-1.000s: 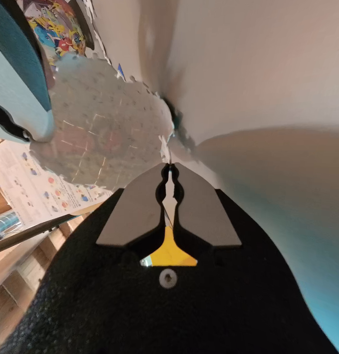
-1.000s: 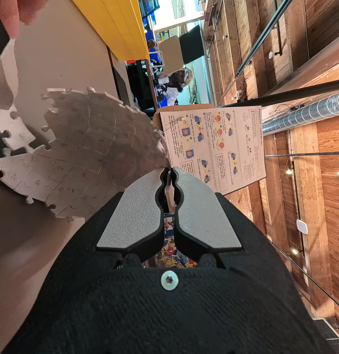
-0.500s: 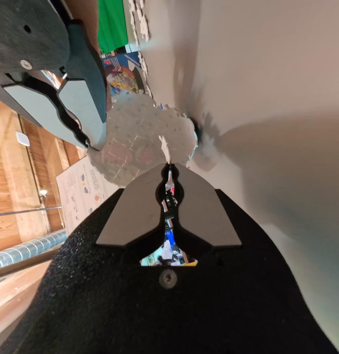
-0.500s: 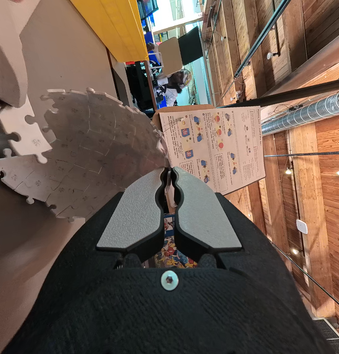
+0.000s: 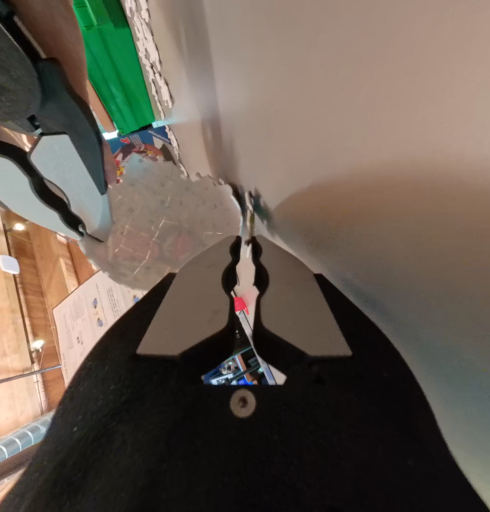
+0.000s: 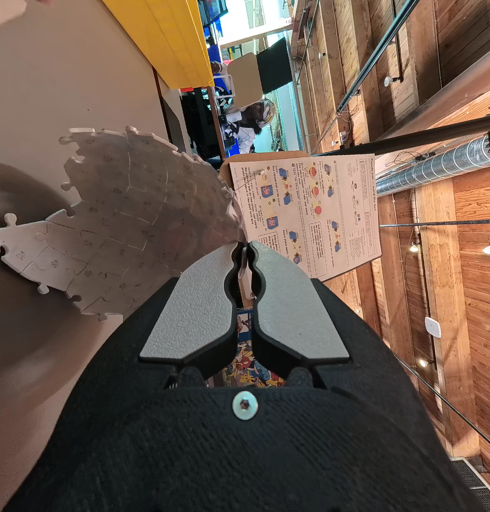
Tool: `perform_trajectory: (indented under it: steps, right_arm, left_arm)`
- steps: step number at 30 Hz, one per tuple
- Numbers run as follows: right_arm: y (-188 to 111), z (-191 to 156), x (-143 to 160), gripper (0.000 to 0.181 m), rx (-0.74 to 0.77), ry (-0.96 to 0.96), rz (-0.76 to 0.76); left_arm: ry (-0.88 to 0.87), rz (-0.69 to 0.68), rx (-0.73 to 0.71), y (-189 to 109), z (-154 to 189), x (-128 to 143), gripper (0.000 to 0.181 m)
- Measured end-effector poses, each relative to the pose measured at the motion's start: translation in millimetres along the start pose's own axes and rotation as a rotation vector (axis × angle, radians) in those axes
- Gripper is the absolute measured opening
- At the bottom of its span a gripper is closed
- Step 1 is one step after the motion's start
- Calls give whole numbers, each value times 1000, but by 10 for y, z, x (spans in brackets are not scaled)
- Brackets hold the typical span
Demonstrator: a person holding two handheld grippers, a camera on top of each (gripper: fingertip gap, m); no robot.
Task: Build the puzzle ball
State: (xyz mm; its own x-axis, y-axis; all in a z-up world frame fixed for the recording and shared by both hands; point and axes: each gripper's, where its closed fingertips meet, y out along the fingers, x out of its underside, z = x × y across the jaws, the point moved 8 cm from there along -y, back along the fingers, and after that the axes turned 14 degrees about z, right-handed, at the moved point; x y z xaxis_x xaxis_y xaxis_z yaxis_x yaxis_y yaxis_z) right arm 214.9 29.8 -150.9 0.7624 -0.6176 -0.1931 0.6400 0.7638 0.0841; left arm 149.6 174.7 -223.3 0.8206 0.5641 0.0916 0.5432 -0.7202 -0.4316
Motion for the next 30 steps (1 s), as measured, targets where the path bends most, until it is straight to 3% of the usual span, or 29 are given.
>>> perform_trajectory:
  steps: [4, 7, 12, 15, 19, 22, 30]
  right_arm:
    - [-1, -1, 2, 3, 2, 2, 0]
    - [2, -1, 12, 3, 1, 5, -3]
    - [9, -1, 7, 3, 1, 7, -1]
    - [10, 4, 11, 3, 0, 12, -1]
    - [8, 6, 21, 3, -1, 17, -3]
    - [6, 8, 12, 3, 0, 16, -1]
    - [1, -3, -24, 3, 6, -9, 6]
  left_arm:
    - [-61, 10, 20, -18, -13, 66, 14]
    - [-255, -34, 23, -93, -33, 154, 26]
    - [-931, -126, 92, -192, -30, 141, 33]
    - [-1318, -207, -15, -159, -148, 51, 39]
    - [-1864, -165, -34, -30, -225, -75, 38]
    - [-1958, -265, -58, 37, -137, -22, 37]
    - [-1902, -404, -128, 99, -118, 102, 37]
